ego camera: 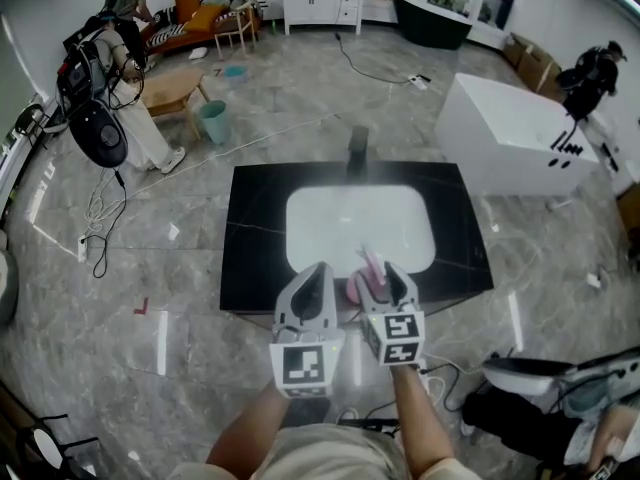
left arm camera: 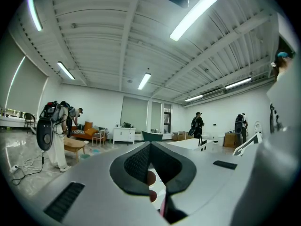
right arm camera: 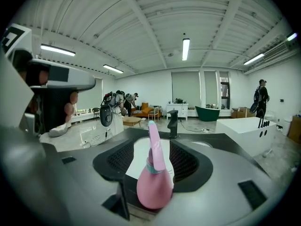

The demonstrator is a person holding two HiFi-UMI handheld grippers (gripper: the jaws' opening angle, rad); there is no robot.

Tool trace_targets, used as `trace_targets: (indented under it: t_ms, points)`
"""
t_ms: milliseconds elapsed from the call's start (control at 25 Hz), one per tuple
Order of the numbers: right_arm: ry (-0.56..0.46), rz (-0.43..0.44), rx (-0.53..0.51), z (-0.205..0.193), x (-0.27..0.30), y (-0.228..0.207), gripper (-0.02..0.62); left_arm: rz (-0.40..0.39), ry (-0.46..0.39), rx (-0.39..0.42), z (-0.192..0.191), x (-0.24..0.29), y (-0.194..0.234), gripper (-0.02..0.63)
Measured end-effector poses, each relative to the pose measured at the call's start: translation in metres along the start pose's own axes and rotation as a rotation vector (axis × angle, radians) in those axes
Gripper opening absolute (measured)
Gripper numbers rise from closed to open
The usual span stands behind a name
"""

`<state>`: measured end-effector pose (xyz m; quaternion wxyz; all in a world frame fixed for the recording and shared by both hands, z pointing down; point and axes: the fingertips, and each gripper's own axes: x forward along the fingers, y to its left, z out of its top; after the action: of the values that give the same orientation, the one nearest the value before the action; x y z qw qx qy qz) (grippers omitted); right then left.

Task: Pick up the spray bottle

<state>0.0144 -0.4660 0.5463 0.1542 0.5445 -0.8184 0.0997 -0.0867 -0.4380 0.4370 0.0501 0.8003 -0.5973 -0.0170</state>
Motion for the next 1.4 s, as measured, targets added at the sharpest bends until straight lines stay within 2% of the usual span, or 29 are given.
trace_targets:
  t_ms: [240, 440, 520, 600, 920, 1120, 1400]
  points:
    - [0.065, -0.018, 0.019, -0.023, 0.015, -0.005, 0.225, 0.006, 0.015, -0.002, -0.003, 0.003, 0.008, 0.002]
    - [0.067, -0.036, 0.023, -0.028, 0.019, -0.008, 0.224, 0.004, 0.022, 0.005, -0.007, 0.007, 0.011, 0.002]
    - [0.063, -0.047, 0.021, -0.029, 0.019, -0.008, 0.2, 0.002, 0.026, 0.001, -0.009, 0.007, 0.011, 0.002]
    - [0.06, -0.059, 0.017, -0.029, 0.018, -0.009, 0.144, -0.001, 0.031, 0.002, -0.011, 0.006, 0.01, 0.002]
    - [0.054, -0.06, 0.02, -0.03, 0.018, -0.009, 0.138, -0.004, 0.038, -0.001, -0.014, 0.006, 0.01, 0.002]
    - [0.026, -0.064, 0.039, -0.02, 0.008, -0.011, 0.137, -0.008, 0.037, -0.003, -0.011, 0.006, 0.007, 0.002]
    - [-0.045, -0.066, 0.055, 0.015, -0.02, -0.016, 0.137, -0.018, 0.017, 0.015, -0.002, 0.004, -0.006, 0.002]
